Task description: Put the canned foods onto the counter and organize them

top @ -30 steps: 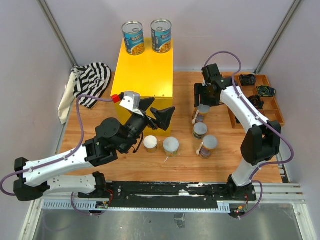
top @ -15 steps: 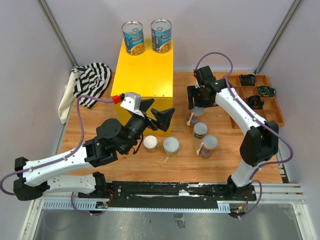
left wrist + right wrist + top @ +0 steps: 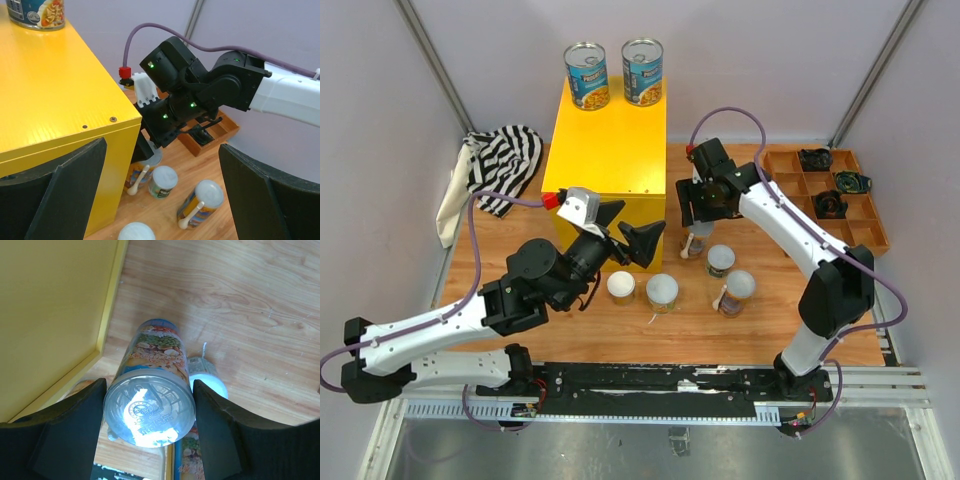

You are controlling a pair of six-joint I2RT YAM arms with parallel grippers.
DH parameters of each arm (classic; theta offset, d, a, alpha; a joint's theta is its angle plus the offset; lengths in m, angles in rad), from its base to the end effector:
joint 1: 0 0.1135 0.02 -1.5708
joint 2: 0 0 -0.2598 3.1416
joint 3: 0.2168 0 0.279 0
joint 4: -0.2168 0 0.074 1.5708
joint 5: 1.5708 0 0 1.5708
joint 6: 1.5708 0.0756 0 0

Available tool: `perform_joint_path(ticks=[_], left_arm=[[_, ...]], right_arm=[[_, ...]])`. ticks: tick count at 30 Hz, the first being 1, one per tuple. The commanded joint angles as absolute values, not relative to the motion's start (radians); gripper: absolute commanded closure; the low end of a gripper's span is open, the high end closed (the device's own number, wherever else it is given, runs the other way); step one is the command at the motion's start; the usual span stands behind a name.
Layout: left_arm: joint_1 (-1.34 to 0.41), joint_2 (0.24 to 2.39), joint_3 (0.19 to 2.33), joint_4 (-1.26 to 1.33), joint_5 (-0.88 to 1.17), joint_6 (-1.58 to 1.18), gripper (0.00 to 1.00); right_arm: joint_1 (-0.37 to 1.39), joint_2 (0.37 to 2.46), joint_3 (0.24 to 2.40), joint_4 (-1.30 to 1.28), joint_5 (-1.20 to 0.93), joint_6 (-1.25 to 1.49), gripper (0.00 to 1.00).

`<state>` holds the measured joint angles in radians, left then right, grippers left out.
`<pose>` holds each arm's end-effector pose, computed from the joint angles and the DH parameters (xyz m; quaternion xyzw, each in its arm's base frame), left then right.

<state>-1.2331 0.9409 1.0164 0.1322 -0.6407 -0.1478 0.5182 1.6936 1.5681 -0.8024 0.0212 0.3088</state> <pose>0.1307 -0.2359 0.4316 0.0994 0.6383 -0.3165 0.6946 0.3651 0.2063 0.2771 -0.0958 0.9439 0.1177 0.2933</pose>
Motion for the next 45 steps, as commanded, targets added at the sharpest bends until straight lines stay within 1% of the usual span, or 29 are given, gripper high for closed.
perform_joint_path(ticks=[1, 11, 20, 34, 39, 45], left_arm=[[-1.244, 0.899, 0.998, 0.131, -0.593, -0.104, 0.01], [-1.244, 0.857, 0.941, 0.158, -0.296, -0.026, 0.01], [-1.245, 0.873, 0.898, 0.162, -0.16, 0.001, 0.01], [-1.298, 0.956, 0.845, 0.252, -0.098, 0.051, 0.01], [-1.332, 0.995, 0.823, 0.316, -0.152, 0.087, 0.01], [-1.345, 1.049, 0.799, 0.435, -0.278, 0.108, 0.01]], right_arm=[[0.563, 1.584, 1.607, -0.817, 0.047, 0.296, 0.55], [0.664, 1.489, 1.67, -0.946, 0.085, 0.297, 0.56], [0.741, 1.452, 1.805, -1.101, 0.123, 0.333, 0.57], [0.844, 1.414, 1.981, -1.3, 0.147, 0.387, 0.6], [0.87, 1.426, 2.049, -1.342, 0.138, 0.403, 0.61], [0.902, 1.447, 2.141, -1.376, 0.122, 0.417, 0.62]])
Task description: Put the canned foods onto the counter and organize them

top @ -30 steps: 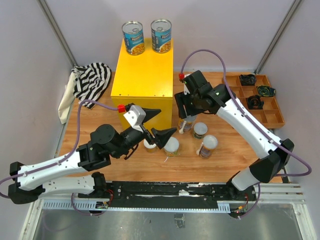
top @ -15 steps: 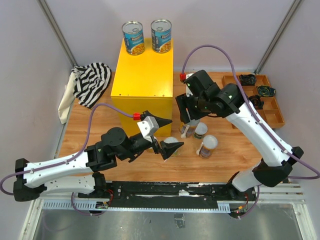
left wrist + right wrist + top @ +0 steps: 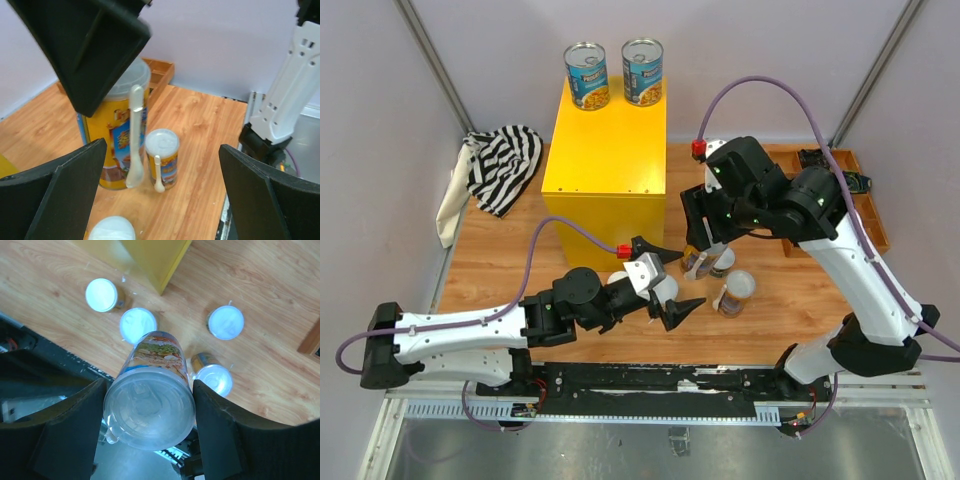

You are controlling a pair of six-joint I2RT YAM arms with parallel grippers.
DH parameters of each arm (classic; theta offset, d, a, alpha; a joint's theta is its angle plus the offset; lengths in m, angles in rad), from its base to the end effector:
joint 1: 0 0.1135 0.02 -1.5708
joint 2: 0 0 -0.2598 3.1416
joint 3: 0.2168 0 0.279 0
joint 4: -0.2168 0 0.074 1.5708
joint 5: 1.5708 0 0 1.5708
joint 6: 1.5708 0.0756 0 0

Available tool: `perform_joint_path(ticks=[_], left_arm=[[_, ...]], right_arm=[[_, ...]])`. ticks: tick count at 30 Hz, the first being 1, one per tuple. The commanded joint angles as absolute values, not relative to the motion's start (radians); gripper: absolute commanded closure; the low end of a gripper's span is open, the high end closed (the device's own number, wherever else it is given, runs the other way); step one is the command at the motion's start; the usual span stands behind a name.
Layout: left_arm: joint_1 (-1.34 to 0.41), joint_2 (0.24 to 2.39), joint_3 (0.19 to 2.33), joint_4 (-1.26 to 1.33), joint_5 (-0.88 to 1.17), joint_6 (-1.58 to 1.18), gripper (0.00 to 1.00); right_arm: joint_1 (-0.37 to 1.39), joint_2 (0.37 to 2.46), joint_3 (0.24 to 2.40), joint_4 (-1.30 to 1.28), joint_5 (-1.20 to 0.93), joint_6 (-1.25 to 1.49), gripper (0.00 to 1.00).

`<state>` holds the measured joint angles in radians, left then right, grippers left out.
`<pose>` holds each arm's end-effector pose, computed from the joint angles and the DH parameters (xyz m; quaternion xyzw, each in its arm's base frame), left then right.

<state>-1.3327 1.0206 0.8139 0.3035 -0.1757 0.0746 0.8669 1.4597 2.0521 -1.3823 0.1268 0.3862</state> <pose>0.0862 -0.2990 0.3521 0.3836 0.5525 -0.3863 0.6311 0.1941 0.2138 0.4678 -0.1963 0.9021 0.1753 0.3420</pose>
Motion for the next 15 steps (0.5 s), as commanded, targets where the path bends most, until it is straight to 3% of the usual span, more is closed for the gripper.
perform_joint_path(ticks=[1, 10, 15], left_arm=[[-1.347, 1.058, 0.797, 0.455, -0.299, 0.11, 0.01], [-1.348, 1.122, 0.794, 0.598, -0.47, 0.141, 0.01], [-1.348, 1.16, 0.804, 0.642, -0.466, 0.157, 0.01]], right_arm=[[0.905, 1.448, 2.154, -1.378, 0.117, 0.419, 0.62], [0.949, 1.452, 2.175, -1.385, 0.103, 0.427, 0.63], [0.969, 1.461, 2.2, -1.387, 0.104, 0.429, 0.64]])
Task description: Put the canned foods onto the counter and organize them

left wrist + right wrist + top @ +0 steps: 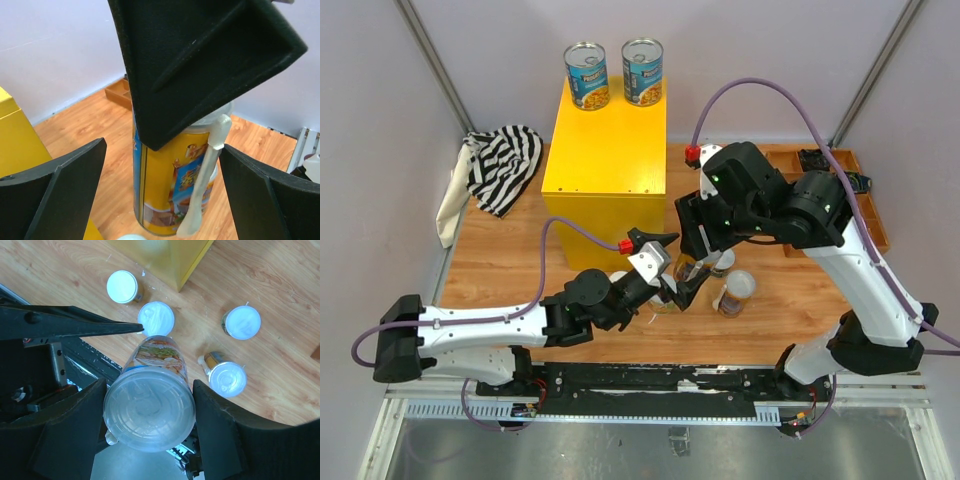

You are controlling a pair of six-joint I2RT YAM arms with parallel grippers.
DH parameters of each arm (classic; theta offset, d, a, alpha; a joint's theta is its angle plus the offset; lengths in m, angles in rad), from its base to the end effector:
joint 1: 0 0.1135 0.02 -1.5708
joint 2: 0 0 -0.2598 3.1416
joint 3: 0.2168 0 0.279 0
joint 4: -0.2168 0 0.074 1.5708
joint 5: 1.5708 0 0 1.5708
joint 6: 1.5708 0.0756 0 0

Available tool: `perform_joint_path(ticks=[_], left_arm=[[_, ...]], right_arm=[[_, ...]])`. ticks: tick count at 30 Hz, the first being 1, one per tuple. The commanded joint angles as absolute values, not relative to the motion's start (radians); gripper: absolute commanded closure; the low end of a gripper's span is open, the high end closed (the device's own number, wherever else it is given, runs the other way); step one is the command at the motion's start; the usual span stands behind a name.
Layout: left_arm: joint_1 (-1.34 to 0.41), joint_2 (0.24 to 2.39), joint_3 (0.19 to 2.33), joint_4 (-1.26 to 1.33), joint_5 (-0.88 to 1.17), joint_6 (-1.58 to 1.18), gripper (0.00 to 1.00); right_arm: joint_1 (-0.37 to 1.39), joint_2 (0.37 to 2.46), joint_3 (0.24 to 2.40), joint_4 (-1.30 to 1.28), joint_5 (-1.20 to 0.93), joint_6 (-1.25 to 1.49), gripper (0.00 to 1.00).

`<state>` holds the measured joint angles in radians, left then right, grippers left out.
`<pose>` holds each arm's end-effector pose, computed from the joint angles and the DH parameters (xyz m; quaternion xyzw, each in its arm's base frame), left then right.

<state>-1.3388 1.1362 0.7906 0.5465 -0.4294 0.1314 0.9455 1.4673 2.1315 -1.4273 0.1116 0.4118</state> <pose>0.1059 -0.3112 0.3418 0.2922 0.5691 -0.3186 0.6994 0.1698 0.2209 0.4841 -0.2210 0.8914 0.2064 0.3376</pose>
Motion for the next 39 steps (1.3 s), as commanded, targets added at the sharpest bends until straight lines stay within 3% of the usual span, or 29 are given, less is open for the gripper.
perform_joint_path(ticks=[1, 11, 16, 23, 32, 34, 37, 38, 39], left_arm=[[-1.348, 1.166, 0.803, 0.647, -0.46, 0.156, 0.01], [-1.348, 1.201, 0.807, 0.679, -0.452, 0.139, 0.01], [-1.348, 1.206, 0.813, 0.684, -0.452, 0.142, 0.07], [-1.348, 1.199, 0.816, 0.671, -0.448, 0.139, 0.38], [-1.348, 1.167, 0.804, 0.661, -0.439, 0.129, 0.63], [-1.348, 1.159, 0.802, 0.657, -0.437, 0.129, 0.69], [-1.348, 1.144, 0.799, 0.654, -0.436, 0.123, 0.76], [-1.348, 1.138, 0.8, 0.653, -0.431, 0.121, 0.8], [-1.348, 1.134, 0.804, 0.649, -0.428, 0.12, 0.91]], right_arm=[[0.97, 1.464, 2.209, -1.389, 0.103, 0.427, 0.64], [0.974, 1.483, 2.261, -1.392, 0.069, 0.419, 0.65], [0.975, 1.481, 2.262, -1.39, 0.058, 0.42, 0.65], [0.976, 1.485, 2.284, -1.396, 0.059, 0.425, 0.65], [0.976, 1.491, 2.288, -1.393, 0.067, 0.425, 0.59], [0.976, 1.488, 2.286, -1.389, 0.068, 0.426, 0.53], [0.975, 1.48, 2.282, -1.375, 0.072, 0.428, 0.33], [0.974, 1.474, 2.277, -1.367, 0.071, 0.429, 0.27], [0.975, 1.47, 2.272, -1.359, 0.071, 0.43, 0.24]])
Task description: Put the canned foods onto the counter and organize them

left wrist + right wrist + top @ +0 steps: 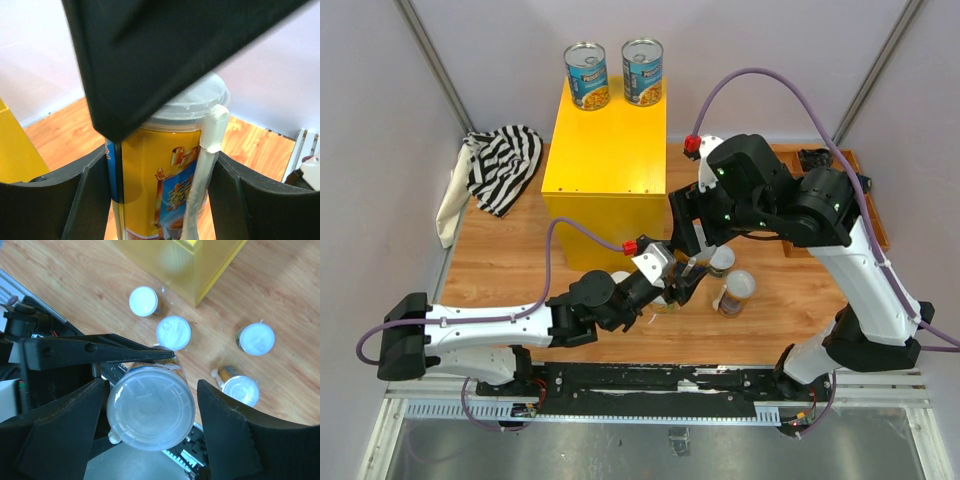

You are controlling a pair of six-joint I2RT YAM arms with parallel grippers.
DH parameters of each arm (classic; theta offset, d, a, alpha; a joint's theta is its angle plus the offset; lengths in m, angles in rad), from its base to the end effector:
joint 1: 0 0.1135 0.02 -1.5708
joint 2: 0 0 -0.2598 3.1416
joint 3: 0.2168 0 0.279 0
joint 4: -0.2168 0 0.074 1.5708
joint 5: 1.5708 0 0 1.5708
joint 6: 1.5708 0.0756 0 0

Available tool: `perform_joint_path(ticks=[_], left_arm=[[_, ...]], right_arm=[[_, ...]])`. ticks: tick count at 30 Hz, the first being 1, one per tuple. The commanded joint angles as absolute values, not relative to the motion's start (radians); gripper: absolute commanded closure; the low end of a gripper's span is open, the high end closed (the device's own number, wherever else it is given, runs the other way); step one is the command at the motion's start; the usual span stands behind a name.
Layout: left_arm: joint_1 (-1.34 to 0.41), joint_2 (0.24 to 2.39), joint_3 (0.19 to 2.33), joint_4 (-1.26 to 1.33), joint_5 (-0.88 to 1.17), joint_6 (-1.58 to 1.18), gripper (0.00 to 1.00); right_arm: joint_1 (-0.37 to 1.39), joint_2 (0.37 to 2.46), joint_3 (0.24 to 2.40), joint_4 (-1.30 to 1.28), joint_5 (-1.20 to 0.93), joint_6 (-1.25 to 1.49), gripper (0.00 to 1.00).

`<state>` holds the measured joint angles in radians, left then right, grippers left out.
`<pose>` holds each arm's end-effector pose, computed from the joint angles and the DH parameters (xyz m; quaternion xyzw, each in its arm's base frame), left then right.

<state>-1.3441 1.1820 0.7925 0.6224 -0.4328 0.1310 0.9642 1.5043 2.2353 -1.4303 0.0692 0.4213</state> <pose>0.1062 -0.3194 0.3389 0.2827 0.5616 -0.3273 0.7054 0.1638 0.2270 0.5031 -0.2289 0.8768 0.2453 0.3446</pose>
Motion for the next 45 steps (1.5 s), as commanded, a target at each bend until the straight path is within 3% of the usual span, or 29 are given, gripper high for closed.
perform_joint_path(ticks=[1, 4, 5, 6, 21, 38, 45], left_arm=[[-1.348, 1.13, 0.808, 0.642, -0.425, 0.119, 0.99], [-1.348, 1.123, 0.818, 0.632, -0.415, 0.119, 1.0], [-1.348, 1.122, 0.822, 0.627, -0.412, 0.118, 1.0], [-1.348, 1.12, 0.824, 0.624, -0.41, 0.117, 1.0], [-1.348, 1.011, 0.925, 0.543, -0.452, 0.135, 1.0], [-1.344, 1.066, 1.189, 0.601, -0.735, 0.411, 1.0], [-1.199, 1.08, 1.24, 0.571, -0.68, 0.349, 1.0]], right_arm=[[0.974, 1.466, 2.269, -1.355, 0.071, 0.433, 0.23], [0.975, 1.463, 2.269, -1.355, 0.074, 0.438, 0.18], [0.975, 1.461, 2.269, -1.353, 0.075, 0.44, 0.02], [0.975, 1.458, 2.268, -1.351, 0.076, 0.443, 0.01], [0.947, 1.335, 2.211, -1.283, 0.32, 0.467, 0.02], [0.86, 1.192, 1.935, -1.163, 0.366, 0.488, 0.02], [0.846, 1.178, 1.889, -1.131, 0.354, 0.484, 0.02]])
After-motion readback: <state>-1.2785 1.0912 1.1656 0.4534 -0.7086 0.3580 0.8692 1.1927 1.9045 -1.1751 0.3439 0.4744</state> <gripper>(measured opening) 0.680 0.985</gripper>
